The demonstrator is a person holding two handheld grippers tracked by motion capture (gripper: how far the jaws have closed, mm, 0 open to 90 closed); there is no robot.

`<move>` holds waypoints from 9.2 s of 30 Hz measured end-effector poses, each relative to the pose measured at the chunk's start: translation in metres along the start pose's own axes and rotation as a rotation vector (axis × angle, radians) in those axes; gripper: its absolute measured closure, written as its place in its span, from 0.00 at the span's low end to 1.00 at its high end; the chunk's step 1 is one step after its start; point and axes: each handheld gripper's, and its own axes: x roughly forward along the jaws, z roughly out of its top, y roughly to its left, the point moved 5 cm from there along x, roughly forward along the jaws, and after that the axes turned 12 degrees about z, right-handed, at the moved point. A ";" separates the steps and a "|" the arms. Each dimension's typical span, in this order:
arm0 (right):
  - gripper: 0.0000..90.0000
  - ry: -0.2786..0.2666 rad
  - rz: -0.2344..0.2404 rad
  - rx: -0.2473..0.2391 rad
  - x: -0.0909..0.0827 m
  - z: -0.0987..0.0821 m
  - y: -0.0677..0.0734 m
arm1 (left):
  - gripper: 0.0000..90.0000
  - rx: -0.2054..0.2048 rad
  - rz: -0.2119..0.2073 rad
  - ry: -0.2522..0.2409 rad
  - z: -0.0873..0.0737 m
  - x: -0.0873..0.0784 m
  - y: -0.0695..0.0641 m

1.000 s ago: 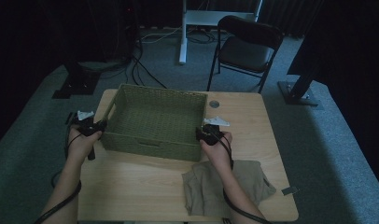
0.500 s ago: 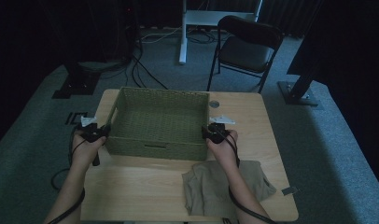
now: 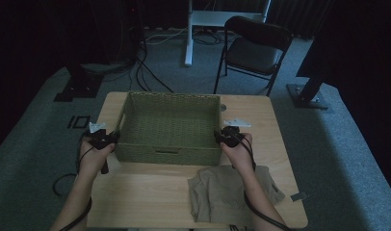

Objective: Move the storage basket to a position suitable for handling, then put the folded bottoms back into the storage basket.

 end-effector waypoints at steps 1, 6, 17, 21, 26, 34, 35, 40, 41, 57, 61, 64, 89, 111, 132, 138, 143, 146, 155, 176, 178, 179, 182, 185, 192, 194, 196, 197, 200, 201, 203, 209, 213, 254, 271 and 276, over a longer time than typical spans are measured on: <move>0.74 0.000 0.000 0.000 0.000 0.000 0.000 | 0.93 0.000 0.000 0.000 0.000 0.000 0.000; 0.74 0.012 -0.001 -0.013 -0.008 -0.002 -0.012 | 0.92 0.015 -0.020 0.006 -0.001 -0.002 -0.014; 0.73 0.019 -0.004 -0.013 -0.022 -0.006 -0.032 | 0.91 0.025 -0.043 0.017 -0.002 -0.002 -0.035; 0.67 0.036 0.020 -0.004 -0.024 -0.007 -0.033 | 0.77 0.006 -0.069 0.010 0.000 -0.002 -0.036; 0.51 -0.007 0.039 0.019 -0.032 0.000 -0.035 | 0.52 0.003 -0.102 -0.078 0.015 -0.002 -0.035; 0.47 -0.111 0.009 0.060 -0.026 0.017 -0.031 | 0.40 -0.007 -0.113 -0.057 0.024 0.011 -0.037; 0.47 -0.120 0.009 0.068 -0.024 0.019 -0.030 | 0.40 -0.012 -0.109 -0.056 0.025 0.013 -0.037; 0.49 -0.118 -0.034 0.081 -0.010 0.021 -0.030 | 0.41 0.028 -0.057 -0.051 0.025 0.023 -0.033; 0.50 -0.115 -0.053 0.076 -0.008 0.020 -0.030 | 0.41 0.026 -0.055 -0.047 0.024 0.025 -0.032; 0.83 -0.086 -0.184 0.119 0.005 0.003 -0.035 | 0.79 0.016 -0.046 -0.045 0.014 0.040 -0.038; 0.85 -0.077 -0.199 0.121 0.005 0.003 -0.035 | 0.84 0.014 -0.046 -0.023 0.014 0.041 -0.039; 0.85 -0.078 -0.199 0.117 0.005 0.003 -0.037 | 0.86 0.023 -0.043 -0.018 0.014 0.040 -0.041; 0.86 -0.058 -0.212 0.116 -0.017 0.000 -0.080 | 0.89 0.044 -0.057 -0.025 0.015 0.045 -0.093; 0.86 -0.069 -0.223 0.144 -0.049 -0.012 -0.122 | 0.89 0.073 -0.081 -0.017 0.014 0.048 -0.145; 0.86 -0.063 -0.244 0.147 -0.077 -0.022 -0.156 | 0.89 0.096 -0.104 -0.008 0.013 0.048 -0.191; 0.86 -0.065 -0.250 0.156 -0.084 -0.025 -0.163 | 0.89 0.108 -0.111 -0.007 0.014 0.050 -0.201; 0.86 -0.065 -0.261 0.158 -0.090 -0.027 -0.170 | 0.89 0.116 -0.116 0.003 0.015 0.051 -0.211; 0.86 -0.066 -0.267 0.167 -0.094 -0.029 -0.176 | 0.89 0.115 -0.121 0.004 0.014 0.051 -0.219; 0.86 -0.039 -0.258 0.155 -0.098 -0.026 -0.189 | 0.88 0.115 -0.122 0.004 0.012 0.049 -0.228; 0.40 -0.117 -0.184 0.127 -0.096 -0.016 -0.190 | 0.32 0.131 -0.222 0.012 0.018 0.052 -0.227; 0.30 -0.140 -0.167 0.112 -0.096 -0.013 -0.190 | 0.26 0.138 -0.226 0.018 0.018 0.052 -0.225; 0.30 -0.140 -0.167 0.112 -0.096 -0.013 -0.190 | 0.26 0.138 -0.226 0.018 0.018 0.052 -0.225; 0.24 -0.125 -0.177 0.079 -0.100 -0.009 -0.188 | 0.26 0.155 -0.252 0.013 0.022 0.050 -0.225; 0.23 -0.152 -0.161 0.078 -0.103 -0.004 -0.186 | 0.26 0.174 -0.252 0.003 0.026 0.048 -0.224; 0.20 -0.200 -0.155 0.061 -0.115 0.008 -0.178 | 0.22 0.183 -0.250 -0.050 0.043 0.034 -0.216; 0.19 -0.207 -0.152 0.053 -0.118 0.010 -0.176 | 0.22 0.180 -0.250 -0.064 0.048 0.029 -0.213; 0.19 -0.204 -0.154 0.044 -0.122 0.010 -0.174 | 0.22 0.177 -0.241 -0.072 0.050 0.024 -0.208; 0.19 -0.202 -0.160 0.033 -0.125 0.010 -0.172 | 0.22 0.177 -0.235 -0.072 0.050 0.022 -0.206; 0.19 -0.202 -0.163 0.035 -0.128 0.009 -0.169 | 0.22 0.209 -0.223 -0.066 0.047 0.018 -0.199; 0.19 -0.207 -0.170 0.029 -0.131 0.009 -0.167 | 0.22 0.209 -0.223 -0.066 0.047 0.018 -0.199; 0.19 -0.221 -0.169 0.021 -0.136 0.007 -0.162 | 0.24 0.231 -0.238 -0.059 0.045 0.009 -0.191; 0.19 -0.222 -0.146 -0.007 -0.142 0.001 -0.150 | 0.22 0.201 -0.300 -0.101 0.047 -0.012 -0.187; 0.18 -0.232 -0.141 -0.027 -0.148 -0.005 -0.141 | 0.22 0.217 -0.308 -0.125 0.041 -0.023 -0.185; 0.17 -0.188 -0.038 -0.042 -0.176 -0.094 -0.073 | 0.22 0.334 -0.523 -0.125 -0.052 -0.086 -0.237; 0.17 -0.095 -0.008 0.023 -0.159 -0.142 -0.068 | 0.22 0.360 -0.582 -0.038 -0.097 -0.080 -0.260; 0.16 -0.064 -0.002 0.030 -0.154 -0.151 -0.067 | 0.22 0.370 -0.592 0.003 -0.112 -0.075 -0.269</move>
